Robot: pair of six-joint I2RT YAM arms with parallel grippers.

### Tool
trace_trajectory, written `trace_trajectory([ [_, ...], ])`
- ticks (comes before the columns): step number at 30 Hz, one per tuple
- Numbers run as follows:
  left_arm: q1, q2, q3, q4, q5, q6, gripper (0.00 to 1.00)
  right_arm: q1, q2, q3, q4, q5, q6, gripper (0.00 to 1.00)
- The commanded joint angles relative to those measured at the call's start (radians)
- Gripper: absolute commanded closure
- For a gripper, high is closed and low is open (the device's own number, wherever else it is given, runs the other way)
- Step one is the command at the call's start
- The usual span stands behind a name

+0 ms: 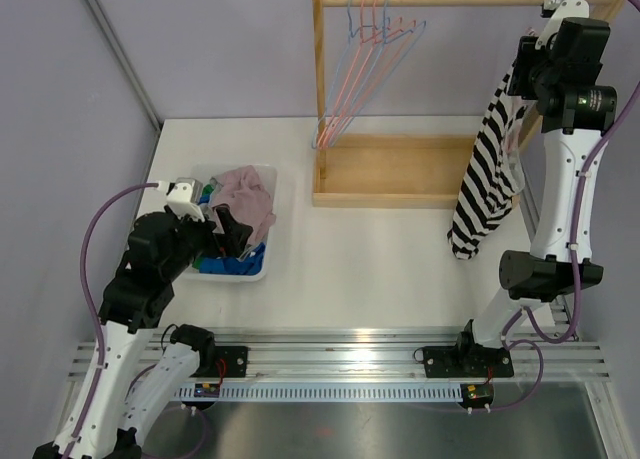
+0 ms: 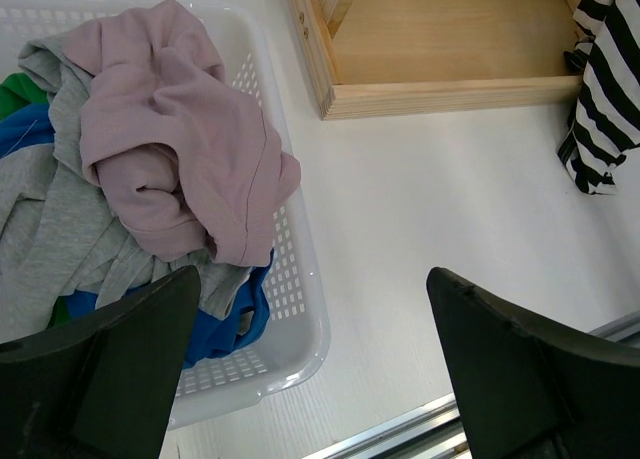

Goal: Remove the tank top from the hanger

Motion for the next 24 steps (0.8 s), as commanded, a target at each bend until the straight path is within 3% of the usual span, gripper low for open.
trace_trajectory([
  [1,-0.004,0.009,-0.006,0.071,0.05,0.019,0.01,-0.005,0.004,0.056,0.021,-0.097,-0.009,0.52],
  [2,-0.004,0.009,-0.007,0.073,0.054,0.019,0.01,-0.005,0.006,0.056,0.022,-0.095,-0.013,0.54],
  [3,-0.004,0.009,-0.009,0.074,0.061,0.018,0.01,-0.005,0.007,0.056,0.027,-0.095,-0.018,0.62],
  [10,-0.004,0.018,-0.017,0.077,0.077,0.015,0.01,-0.005,0.009,0.055,0.028,-0.111,-0.019,0.83],
  [13,-0.004,0.023,-0.018,0.079,0.077,0.015,0.01,-0.004,0.004,0.05,0.025,-0.126,-0.015,1.0],
  [24,-0.004,0.031,-0.017,0.085,0.083,0.009,0.01,-0.005,-0.051,0.077,0.058,-0.304,0.077,1.0],
])
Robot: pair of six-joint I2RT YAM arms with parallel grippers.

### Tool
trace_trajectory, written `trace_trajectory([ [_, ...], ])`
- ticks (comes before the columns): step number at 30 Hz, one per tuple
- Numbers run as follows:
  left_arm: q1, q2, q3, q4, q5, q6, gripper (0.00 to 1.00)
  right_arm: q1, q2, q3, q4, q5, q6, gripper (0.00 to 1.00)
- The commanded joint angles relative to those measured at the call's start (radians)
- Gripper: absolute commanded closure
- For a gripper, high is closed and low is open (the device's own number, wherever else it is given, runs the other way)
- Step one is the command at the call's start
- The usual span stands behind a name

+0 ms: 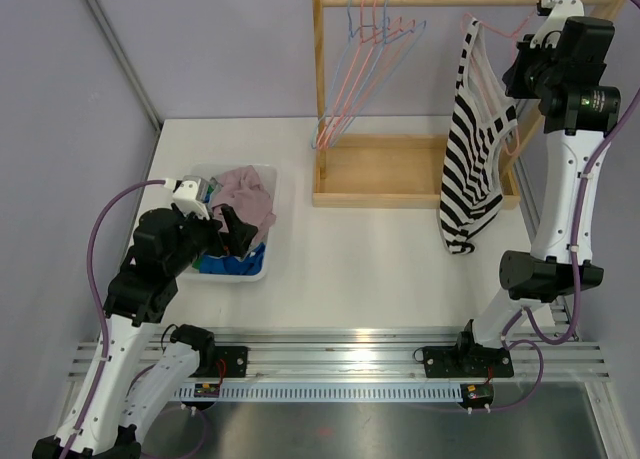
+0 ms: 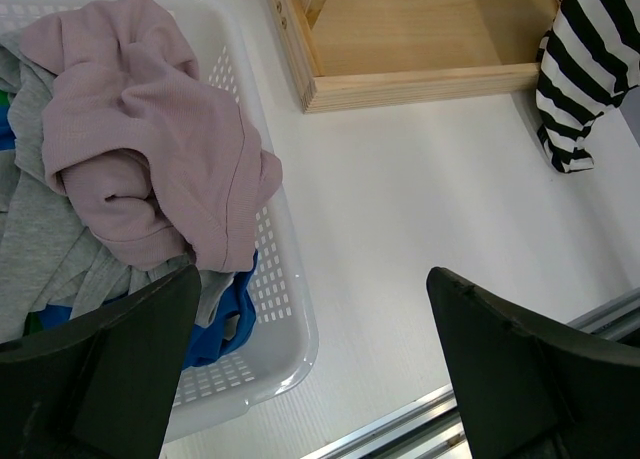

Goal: Remove the tank top from the hanger

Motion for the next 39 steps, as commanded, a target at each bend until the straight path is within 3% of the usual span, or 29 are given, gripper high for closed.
trace_trajectory([
  [1,-0.004,0.0,-0.001,0.048,0.03,0.009,0.01,-0.001,-0.064,0.063,0.067,-0.092,0.048,1.0],
  [13,-0.004,0.002,0.035,0.034,0.039,0.004,0.01,0.001,-0.227,-0.064,0.094,-0.135,0.094,1.0],
  [19,-0.05,0.031,0.102,0.034,0.065,-0.008,0.01,0.001,-0.42,-0.291,0.043,-0.139,0.094,1.0],
  [26,-0.33,0.111,0.206,0.034,-0.16,-0.037,0.01,0.004,-0.707,-0.727,0.029,-0.308,0.184,1.0],
  [30,-0.432,0.143,0.228,0.092,-0.233,-0.074,0.01,0.014,-0.84,-0.924,0.017,-0.444,0.217,1.0],
  [37,-0.589,0.188,0.23,0.174,-0.402,-0.109,0.01,0.22,-1.029,-1.182,-0.043,-0.553,0.215,1.0],
  [39,-0.636,0.192,0.197,0.212,-0.444,-0.111,0.01,0.249,-1.049,-1.227,-0.02,-0.651,0.247,1.0],
])
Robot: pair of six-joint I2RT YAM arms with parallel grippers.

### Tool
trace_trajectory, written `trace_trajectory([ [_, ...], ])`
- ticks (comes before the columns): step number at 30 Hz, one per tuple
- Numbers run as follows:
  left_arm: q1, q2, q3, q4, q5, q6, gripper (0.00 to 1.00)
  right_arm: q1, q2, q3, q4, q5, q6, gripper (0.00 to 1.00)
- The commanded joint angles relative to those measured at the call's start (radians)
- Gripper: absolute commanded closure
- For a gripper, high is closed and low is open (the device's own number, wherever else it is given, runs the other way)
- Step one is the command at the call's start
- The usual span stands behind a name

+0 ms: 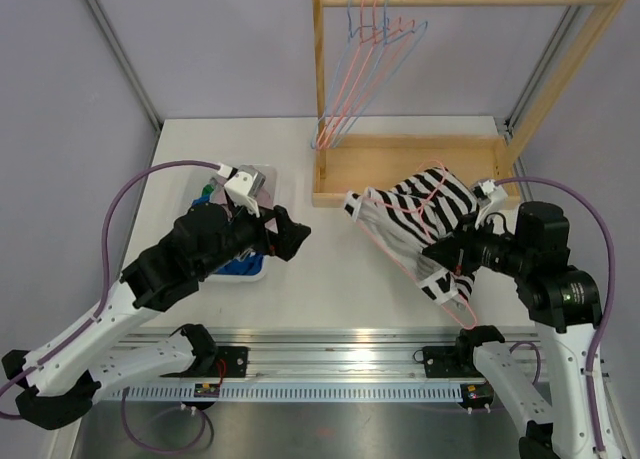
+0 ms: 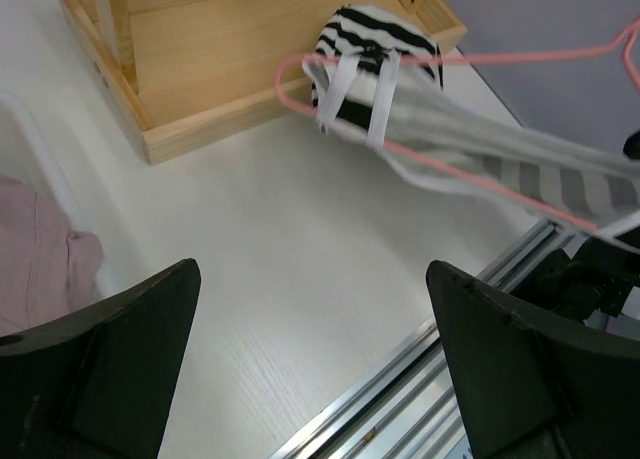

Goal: Remove the tank top from the hanger

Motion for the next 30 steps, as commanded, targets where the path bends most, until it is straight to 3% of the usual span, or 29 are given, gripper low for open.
trace_trajectory([
  [1,-0.059,0.006,-0.011,0.13,-0.162,-0.022,0.01,0.035,-0.048,-0.077,0.073,-0.199,0.064,1.0],
  [3,-0.099,0.013,-0.049,0.162,-0.202,-0.024,0.01,0.035,-0.062,-0.111,0.12,-0.305,0.127,1.0],
  [10,-0.229,0.067,-0.094,0.21,-0.361,0.013,0.04,0.035,-0.082,-0.217,0.382,-0.435,0.349,1.0],
  [16,-0.24,0.122,-0.079,0.211,-0.392,0.042,0.15,0.035,-0.048,-0.225,0.414,-0.486,0.38,1.0],
  [19,-0.242,0.151,-0.068,0.205,-0.415,0.051,0.3,0.035,-0.046,-0.224,0.413,-0.492,0.369,1.0],
  [21,-0.24,0.165,-0.066,0.207,-0.428,0.053,0.49,0.035,-0.051,-0.225,0.417,-0.509,0.371,1.0],
  [23,-0.24,0.184,-0.057,0.201,-0.443,0.056,0.57,0.035,-0.062,-0.225,0.425,-0.523,0.366,1.0],
  [24,-0.242,0.188,-0.054,0.199,-0.449,0.056,0.68,0.036,-0.062,-0.225,0.425,-0.526,0.363,1.0],
  [26,-0.24,0.202,-0.048,0.193,-0.466,0.056,0.79,0.036,-0.065,-0.222,0.416,-0.537,0.351,1.0],
  [27,-0.24,0.202,-0.042,0.191,-0.469,0.059,0.91,0.035,-0.068,-0.221,0.41,-0.538,0.339,1.0],
  [30,-0.24,0.208,-0.028,0.173,-0.501,0.05,1.0,0.035,-0.068,-0.219,0.37,-0.528,0.282,1.0],
])
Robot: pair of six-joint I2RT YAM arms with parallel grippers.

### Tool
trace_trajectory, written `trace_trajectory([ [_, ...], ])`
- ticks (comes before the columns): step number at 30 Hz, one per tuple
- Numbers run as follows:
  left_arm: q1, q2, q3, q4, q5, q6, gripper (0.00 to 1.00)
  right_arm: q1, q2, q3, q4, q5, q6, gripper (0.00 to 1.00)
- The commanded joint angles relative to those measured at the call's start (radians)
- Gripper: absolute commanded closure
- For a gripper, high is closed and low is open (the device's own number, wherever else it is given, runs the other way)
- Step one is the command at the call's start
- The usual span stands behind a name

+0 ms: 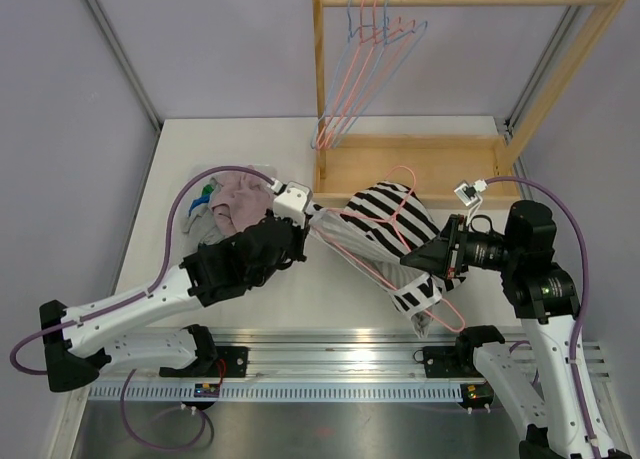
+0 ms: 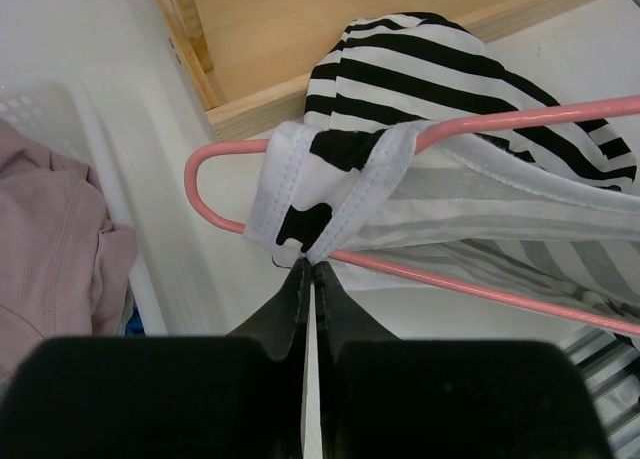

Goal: Remove the tank top from the hanger

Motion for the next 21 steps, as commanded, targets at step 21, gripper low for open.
trace_trajectory([
  [21,0.212,-0.165,0.05,-0.178,-0.144,-0.226,1.0,0.181,-0.07,0.125,-0.195,0.105,-0.399,1.0],
])
